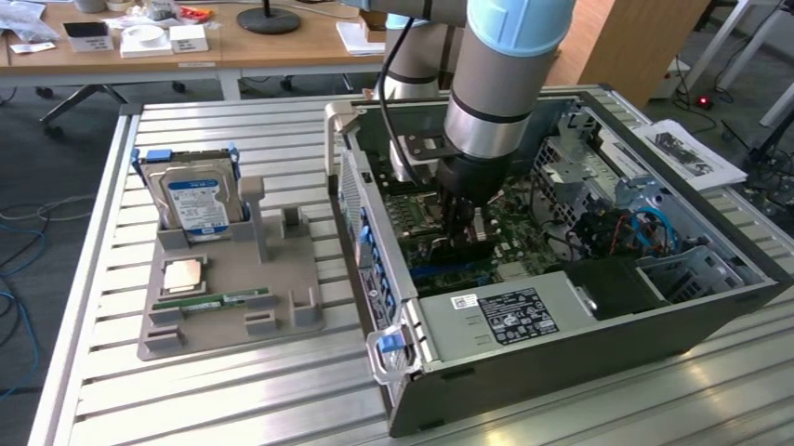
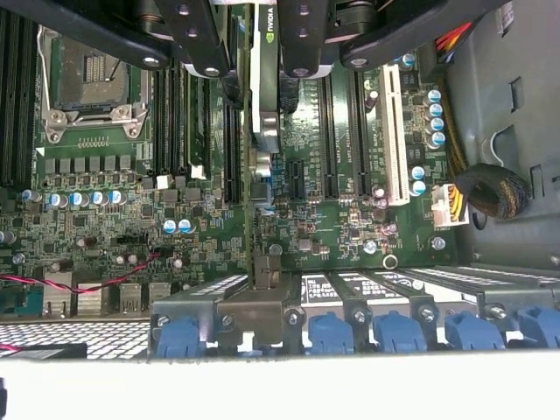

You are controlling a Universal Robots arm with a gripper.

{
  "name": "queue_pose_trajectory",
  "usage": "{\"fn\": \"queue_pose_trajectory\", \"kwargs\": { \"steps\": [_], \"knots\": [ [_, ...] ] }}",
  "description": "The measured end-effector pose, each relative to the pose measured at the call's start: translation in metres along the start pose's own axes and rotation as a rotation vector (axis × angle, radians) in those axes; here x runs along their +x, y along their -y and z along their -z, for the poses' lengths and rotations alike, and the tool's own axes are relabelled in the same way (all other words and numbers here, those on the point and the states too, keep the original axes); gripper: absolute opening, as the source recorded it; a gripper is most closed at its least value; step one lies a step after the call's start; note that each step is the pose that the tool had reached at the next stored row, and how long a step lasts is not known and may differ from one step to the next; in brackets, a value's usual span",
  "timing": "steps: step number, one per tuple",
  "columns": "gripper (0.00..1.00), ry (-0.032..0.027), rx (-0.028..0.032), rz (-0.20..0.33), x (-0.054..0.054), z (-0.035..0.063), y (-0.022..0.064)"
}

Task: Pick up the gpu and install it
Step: 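Insert the gpu into the slot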

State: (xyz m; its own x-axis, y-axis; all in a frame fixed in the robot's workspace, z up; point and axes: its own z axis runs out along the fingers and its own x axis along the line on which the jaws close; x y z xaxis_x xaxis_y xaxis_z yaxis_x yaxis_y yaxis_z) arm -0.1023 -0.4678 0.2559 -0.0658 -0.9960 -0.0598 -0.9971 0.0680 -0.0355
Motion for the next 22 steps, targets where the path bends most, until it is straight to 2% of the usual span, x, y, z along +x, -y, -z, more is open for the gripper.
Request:
{"fn": "queue_pose_trajectory", "kwargs": {
  "steps": [22],
  "knots": [
    [0.27, 0.0001, -0.0004, 0.007, 0.0000, 0.0001, 0.0000]
  ]
}}
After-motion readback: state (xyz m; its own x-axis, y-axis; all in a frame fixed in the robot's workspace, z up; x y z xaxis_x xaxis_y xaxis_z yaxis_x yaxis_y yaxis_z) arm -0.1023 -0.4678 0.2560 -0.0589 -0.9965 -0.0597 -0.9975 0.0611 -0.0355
